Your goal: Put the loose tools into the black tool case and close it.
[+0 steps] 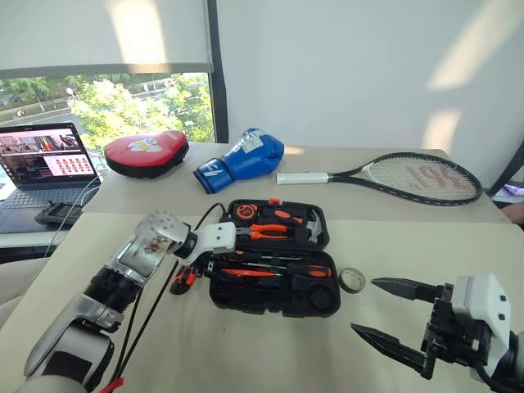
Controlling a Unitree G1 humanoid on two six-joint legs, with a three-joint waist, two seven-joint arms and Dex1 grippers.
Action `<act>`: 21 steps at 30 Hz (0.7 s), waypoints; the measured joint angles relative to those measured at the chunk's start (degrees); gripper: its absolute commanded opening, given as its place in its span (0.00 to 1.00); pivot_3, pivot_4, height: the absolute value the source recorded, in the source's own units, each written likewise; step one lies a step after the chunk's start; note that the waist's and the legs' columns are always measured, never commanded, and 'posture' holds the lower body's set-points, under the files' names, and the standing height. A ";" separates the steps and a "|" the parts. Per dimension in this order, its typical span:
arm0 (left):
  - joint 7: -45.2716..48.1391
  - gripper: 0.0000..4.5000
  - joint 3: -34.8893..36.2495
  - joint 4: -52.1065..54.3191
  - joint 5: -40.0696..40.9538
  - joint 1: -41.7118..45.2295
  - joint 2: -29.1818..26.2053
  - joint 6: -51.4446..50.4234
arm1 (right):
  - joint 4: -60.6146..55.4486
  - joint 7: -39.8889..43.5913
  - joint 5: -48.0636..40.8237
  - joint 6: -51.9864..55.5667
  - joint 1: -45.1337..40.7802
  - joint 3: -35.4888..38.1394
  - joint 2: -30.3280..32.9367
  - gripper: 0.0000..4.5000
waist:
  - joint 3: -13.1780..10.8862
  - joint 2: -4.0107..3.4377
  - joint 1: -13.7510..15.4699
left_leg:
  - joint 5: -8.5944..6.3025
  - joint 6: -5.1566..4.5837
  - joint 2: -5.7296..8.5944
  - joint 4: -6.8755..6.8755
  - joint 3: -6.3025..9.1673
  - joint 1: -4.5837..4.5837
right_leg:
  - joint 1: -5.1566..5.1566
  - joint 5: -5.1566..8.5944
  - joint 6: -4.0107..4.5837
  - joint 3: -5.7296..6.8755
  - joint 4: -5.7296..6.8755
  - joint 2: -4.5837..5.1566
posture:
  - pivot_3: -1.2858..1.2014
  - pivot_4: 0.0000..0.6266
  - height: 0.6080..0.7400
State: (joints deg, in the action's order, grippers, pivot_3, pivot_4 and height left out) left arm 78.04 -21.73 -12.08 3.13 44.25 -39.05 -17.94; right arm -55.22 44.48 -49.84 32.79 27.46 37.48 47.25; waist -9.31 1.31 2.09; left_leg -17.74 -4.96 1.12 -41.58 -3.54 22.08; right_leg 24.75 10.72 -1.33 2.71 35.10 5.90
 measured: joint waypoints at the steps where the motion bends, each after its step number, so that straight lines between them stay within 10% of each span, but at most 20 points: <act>1: -0.85 0.63 1.45 0.04 1.25 0.01 0.63 -1.21 | 0.02 0.07 0.20 -0.06 -0.02 -0.02 0.00 1.00 | 0.00 0.00 0.00 | -0.01 -0.01 -0.01 -0.07 0.01 0.07 | 0.05 -0.01 -0.02 0.02 0.02 0.00 | 0.52 0.24 1.00; 10: -9.28 0.01 11.88 -0.08 7.54 2.26 3.66 -14.58 | 0.81 0.43 1.61 -0.89 -1.87 -1.06 0.00 1.00 | 0.00 0.00 0.03 | 0.01 0.01 0.07 -0.16 0.01 0.11 | 0.04 -0.11 -0.19 0.01 0.00 0.06 | 0.52 0.24 1.00; 21: -20.04 0.01 14.49 14.92 13.02 -13.36 11.35 -19.77 | 1.74 0.29 2.54 -1.10 -3.16 -2.68 0.02 1.00 | 0.00 0.00 0.03 | 0.12 0.23 0.08 -0.16 0.00 0.11 | 0.04 -0.13 -0.22 -0.30 -0.02 0.25 | 0.52 0.24 1.00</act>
State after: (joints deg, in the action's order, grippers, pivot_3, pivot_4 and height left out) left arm 58.00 -7.24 2.84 16.15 30.90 -27.70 -37.70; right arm -53.48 44.77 -47.29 31.68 24.31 34.80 47.27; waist -9.32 1.31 2.12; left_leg -17.62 -4.74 1.20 -41.73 -3.54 22.20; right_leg 24.78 10.59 -1.55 2.41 35.08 6.14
